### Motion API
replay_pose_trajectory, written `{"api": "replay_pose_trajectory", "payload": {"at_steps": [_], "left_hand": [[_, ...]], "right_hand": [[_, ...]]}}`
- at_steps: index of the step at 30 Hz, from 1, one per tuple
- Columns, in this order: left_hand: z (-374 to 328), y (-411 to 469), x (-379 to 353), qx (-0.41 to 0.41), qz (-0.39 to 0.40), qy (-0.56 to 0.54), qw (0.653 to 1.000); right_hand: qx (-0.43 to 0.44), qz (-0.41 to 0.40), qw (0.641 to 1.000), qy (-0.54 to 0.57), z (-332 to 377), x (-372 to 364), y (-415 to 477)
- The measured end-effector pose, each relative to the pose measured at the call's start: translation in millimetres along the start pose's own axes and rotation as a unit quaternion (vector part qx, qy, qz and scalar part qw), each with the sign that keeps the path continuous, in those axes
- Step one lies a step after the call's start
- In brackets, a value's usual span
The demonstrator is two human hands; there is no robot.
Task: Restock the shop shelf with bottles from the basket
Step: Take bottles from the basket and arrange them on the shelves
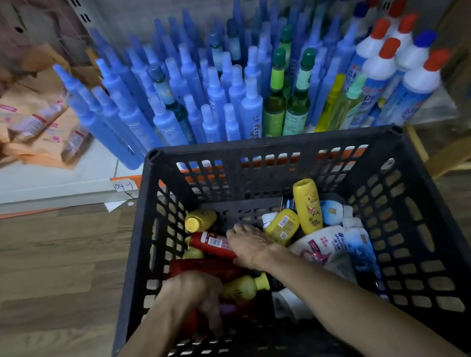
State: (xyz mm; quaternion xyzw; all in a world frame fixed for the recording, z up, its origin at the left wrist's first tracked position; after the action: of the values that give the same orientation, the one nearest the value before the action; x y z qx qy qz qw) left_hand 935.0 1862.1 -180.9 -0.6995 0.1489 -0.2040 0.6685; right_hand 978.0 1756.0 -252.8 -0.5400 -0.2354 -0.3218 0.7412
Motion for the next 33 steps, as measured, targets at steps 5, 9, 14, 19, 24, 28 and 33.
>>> {"api": "replay_pose_trajectory", "payload": {"at_steps": [5,9,14,19,24,28,33], "left_hand": [[3,2,16,-0.005,-0.055,-0.046,0.997],[5,-28,41,0.035,-0.144,-0.051,0.988],[8,-130,63,0.059,-0.286,-0.103,0.951],[-3,-300,83,0.044,-0.428,-0.161,0.888],[-35,-512,98,-0.017,-0.491,-0.2,0.848],[-56,-677,110,-0.076,-0.516,-0.247,0.817],[-83,-824,126,-0.136,-0.516,-0.243,0.81]], "right_hand": [[0.023,0.005,0.998,0.066,2,5,-9],[0.044,-0.04,0.989,0.136,1,28,-38],[-0.032,-0.15,0.959,0.238,-13,93,-126],[-0.072,-0.206,0.926,0.309,-1,195,-266],[-0.106,-0.236,0.902,0.345,42,320,-432],[-0.121,-0.27,0.886,0.358,84,419,-556],[-0.115,-0.32,0.867,0.364,127,524,-664]]}}
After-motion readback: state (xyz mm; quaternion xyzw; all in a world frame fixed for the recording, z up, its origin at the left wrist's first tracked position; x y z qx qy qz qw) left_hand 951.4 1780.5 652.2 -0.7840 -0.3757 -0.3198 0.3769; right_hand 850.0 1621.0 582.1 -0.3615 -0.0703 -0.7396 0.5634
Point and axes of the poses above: each hand's wrist, its own y-axis towards the middle knuckle, its own x-axis out of the back of the hand, z = x × y, the point moved 6 cm from there along y, towards the middle knuckle, and after that the axes turned 8 degrees about z, right-handed, at the moved point
